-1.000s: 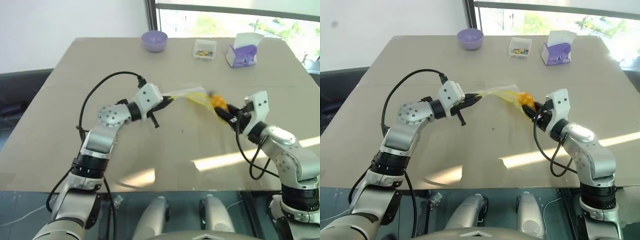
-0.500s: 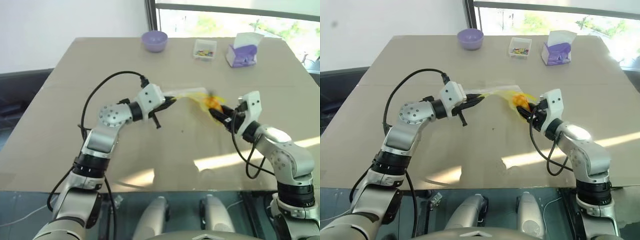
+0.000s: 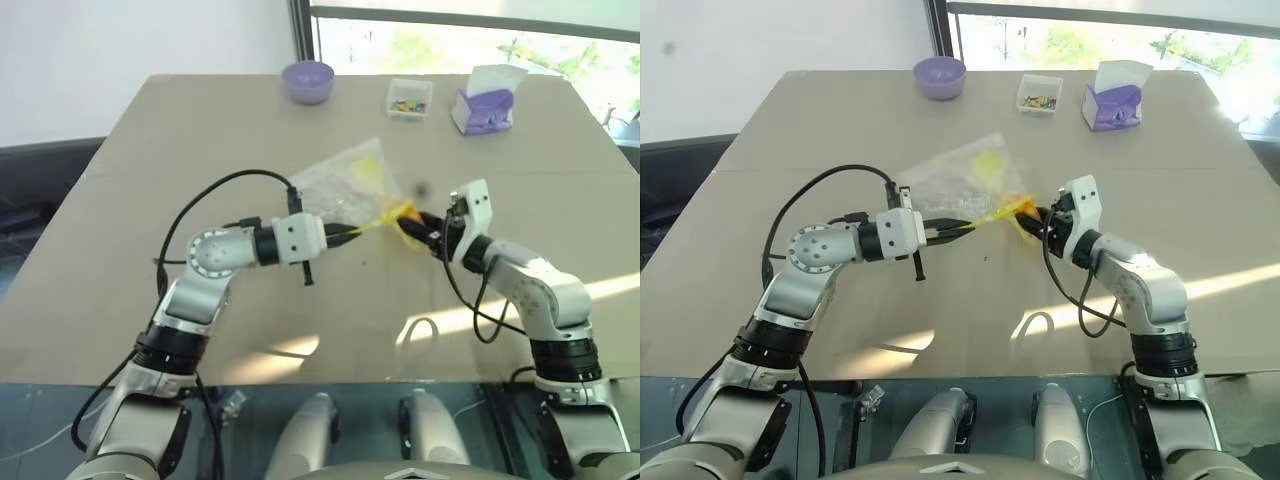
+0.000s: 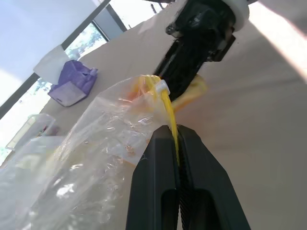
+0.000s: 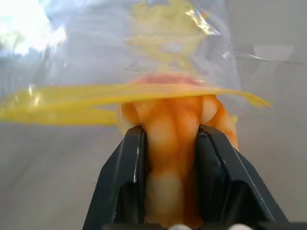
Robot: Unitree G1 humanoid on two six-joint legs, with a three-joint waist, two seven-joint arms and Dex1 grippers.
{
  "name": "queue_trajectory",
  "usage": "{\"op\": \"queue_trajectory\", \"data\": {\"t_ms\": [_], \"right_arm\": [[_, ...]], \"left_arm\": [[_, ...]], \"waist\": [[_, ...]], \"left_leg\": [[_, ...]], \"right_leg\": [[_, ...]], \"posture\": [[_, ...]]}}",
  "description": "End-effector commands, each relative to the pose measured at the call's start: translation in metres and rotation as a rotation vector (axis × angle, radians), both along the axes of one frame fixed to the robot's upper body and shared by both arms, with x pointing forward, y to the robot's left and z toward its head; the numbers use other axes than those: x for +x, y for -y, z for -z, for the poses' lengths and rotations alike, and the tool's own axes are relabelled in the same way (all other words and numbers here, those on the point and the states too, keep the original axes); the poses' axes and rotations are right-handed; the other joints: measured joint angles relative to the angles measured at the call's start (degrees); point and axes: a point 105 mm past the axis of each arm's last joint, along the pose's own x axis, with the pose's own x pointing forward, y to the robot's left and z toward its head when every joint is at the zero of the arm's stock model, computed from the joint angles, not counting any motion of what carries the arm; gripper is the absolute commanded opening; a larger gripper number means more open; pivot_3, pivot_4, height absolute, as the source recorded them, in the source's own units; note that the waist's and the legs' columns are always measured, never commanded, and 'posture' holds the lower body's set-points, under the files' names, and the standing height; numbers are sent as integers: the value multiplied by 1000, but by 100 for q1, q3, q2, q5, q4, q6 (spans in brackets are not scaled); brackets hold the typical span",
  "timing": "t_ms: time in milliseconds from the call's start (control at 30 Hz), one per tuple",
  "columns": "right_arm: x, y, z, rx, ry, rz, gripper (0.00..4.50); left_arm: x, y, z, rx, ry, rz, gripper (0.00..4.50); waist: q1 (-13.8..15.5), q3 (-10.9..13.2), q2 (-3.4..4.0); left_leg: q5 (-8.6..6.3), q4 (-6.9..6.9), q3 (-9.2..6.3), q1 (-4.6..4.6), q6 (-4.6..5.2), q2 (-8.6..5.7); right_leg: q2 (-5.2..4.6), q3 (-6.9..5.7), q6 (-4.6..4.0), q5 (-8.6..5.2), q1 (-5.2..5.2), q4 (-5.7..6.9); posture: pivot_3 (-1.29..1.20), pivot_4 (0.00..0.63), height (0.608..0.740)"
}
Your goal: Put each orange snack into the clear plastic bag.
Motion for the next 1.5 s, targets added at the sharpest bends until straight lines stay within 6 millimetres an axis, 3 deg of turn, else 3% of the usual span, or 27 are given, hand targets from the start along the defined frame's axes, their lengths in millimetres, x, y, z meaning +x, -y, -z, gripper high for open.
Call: {"op": "queue_trajectory", "data": {"t_ms": [33, 267, 367, 567, 767, 833, 933, 1100, 1233, 1400, 1500], "right_arm": [[2, 5, -27, 98, 81, 21, 1419], [-6, 9, -44, 209, 129, 0, 1419], [-3, 6, -41, 119, 202, 32, 1419], [1, -15, -28, -287, 464, 57, 1419], [4, -10, -44, -269, 580, 143, 1419], [5, -9, -47, -253, 585, 158, 1419], [-1, -17, -31, -256, 517, 75, 1419], [5, -8, -7, -496, 543, 87, 1419], [-2, -6, -13, -469, 553, 68, 1419], [-13, -2, -5, -512, 539, 4, 1419], [-17, -3, -12, -425, 516, 11, 1419]], "left_arm": [[-1, -8, -3, 7, -13, 1, 0], [1, -11, -8, 15, -30, 7, 0], [1, -8, -14, 12, -14, 27, 0], [8, -5, -22, -14, -40, 19, 0], [10, -9, -17, 14, -65, 12, 0], [9, -6, -19, 11, -50, 24, 0], [4, 3, -24, 10, -9, 84, 0], [2, 12, -26, 27, 41, 130, 0], [8, 13, -31, 13, 98, 116, 0], [32, 12, -47, -12, 253, 18, 0], [34, 12, -44, 6, 276, 21, 0]], "waist": [[3, 1, 1], [5, 1, 1], [2, 1, 2], [-20, 1, 2], [-11, 1, 1], [-10, 1, 1], [-7, 1, 1], [-3, 1, 1], [-13, 1, 1], [14, 1, -1], [4, 0, -2]], "left_leg": [[0, 0, 0, 0, 0, 0], [0, -2, -1, 0, 1, 0], [0, -3, -1, 0, 1, -1], [1, -4, 4, 2, -1, -1], [9, -6, 3, 1, -15, -1], [9, -6, 3, 1, -15, -1], [8, -6, 3, 1, -14, -1], [6, -6, 4, 1, -10, -1], [6, -8, 4, 1, -10, -1], [5, -8, 4, 1, -9, -2], [6, -8, 3, 1, -10, -2]], "right_leg": [[0, 1, 0, 0, 0, 0], [0, -2, 0, 0, 0, -2], [1, -2, 0, 0, -1, -2], [1, 0, 1, 0, -5, -1], [1, 1, 1, 0, -5, -2], [1, 1, 1, 0, -5, -2], [2, 1, 0, 0, -4, -3], [2, 1, 0, 0, -4, -4], [2, 1, 0, 0, -4, -4], [2, 0, 1, 0, -3, -5], [2, -2, 1, 0, -1, -8]], "posture": [[0, 150, 740], [0, 150, 740], [0, 150, 740], [0, 150, 740], [0, 150, 740], [0, 150, 740], [0, 150, 740], [0, 150, 740], [0, 150, 740], [0, 150, 740], [0, 150, 740]]}}
